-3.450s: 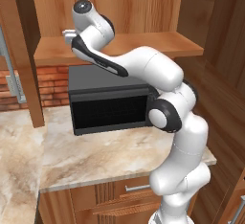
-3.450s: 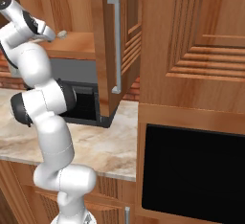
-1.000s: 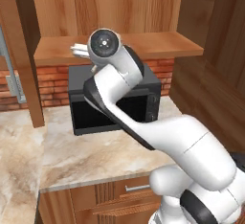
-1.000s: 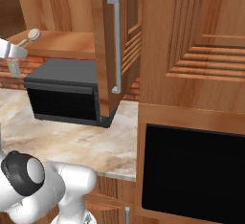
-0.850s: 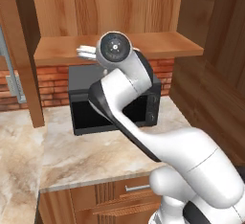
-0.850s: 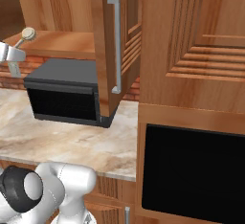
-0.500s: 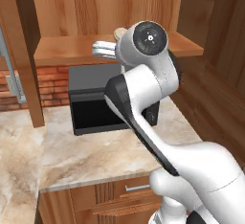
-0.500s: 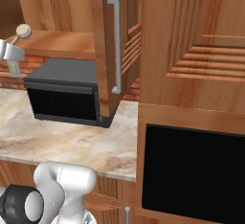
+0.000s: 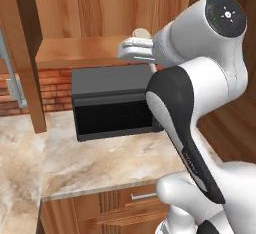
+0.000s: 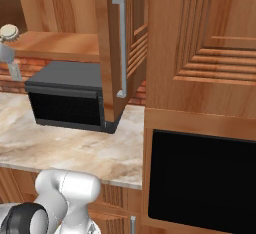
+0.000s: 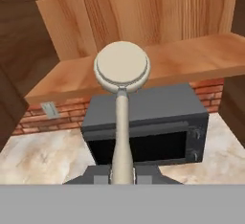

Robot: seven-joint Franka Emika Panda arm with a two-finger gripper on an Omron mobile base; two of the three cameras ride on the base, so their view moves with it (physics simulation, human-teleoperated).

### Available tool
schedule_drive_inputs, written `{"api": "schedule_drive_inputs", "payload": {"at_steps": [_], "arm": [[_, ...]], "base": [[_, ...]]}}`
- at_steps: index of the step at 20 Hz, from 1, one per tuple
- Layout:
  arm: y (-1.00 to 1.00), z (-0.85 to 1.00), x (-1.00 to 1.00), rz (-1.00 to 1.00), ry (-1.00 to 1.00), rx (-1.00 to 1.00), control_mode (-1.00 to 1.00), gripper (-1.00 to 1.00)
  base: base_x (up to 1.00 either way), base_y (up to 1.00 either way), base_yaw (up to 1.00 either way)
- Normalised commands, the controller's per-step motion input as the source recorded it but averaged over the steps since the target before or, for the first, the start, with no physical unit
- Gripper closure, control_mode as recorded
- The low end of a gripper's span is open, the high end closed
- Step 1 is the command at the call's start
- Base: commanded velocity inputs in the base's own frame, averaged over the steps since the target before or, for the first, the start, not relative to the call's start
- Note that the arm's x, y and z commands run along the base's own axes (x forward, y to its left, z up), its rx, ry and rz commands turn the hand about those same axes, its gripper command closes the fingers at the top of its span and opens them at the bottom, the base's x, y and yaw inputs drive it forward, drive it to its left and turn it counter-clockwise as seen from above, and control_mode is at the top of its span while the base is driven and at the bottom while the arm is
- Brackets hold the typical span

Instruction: Open the cabinet. Pick the dish brush and place it next to the sink. Then close the cabinet.

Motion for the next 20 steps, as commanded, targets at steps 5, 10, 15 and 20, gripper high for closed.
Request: {"api": "schedule_drive_inputs", "payload": {"at_steps": [5,10,15,20], "arm": [[-0.36,-0.01,-0.59,0.24,0.00,0.00,-1.00,1.00],[-0.37,-0.26,-0.04,0.36,0.00,0.00,-1.00,1.00],[-0.27,-0.27,0.00,0.31,0.03,-0.03,-1.00,1.00],[-0.14,-0.17,-0.01,0.21,0.04,-0.05,-1.00,1.00]], "base": [[0.00,0.00,0.00],[0.00,0.00,0.00],[0.00,0.00,0.00],[0.00,0.00,0.00]]}}
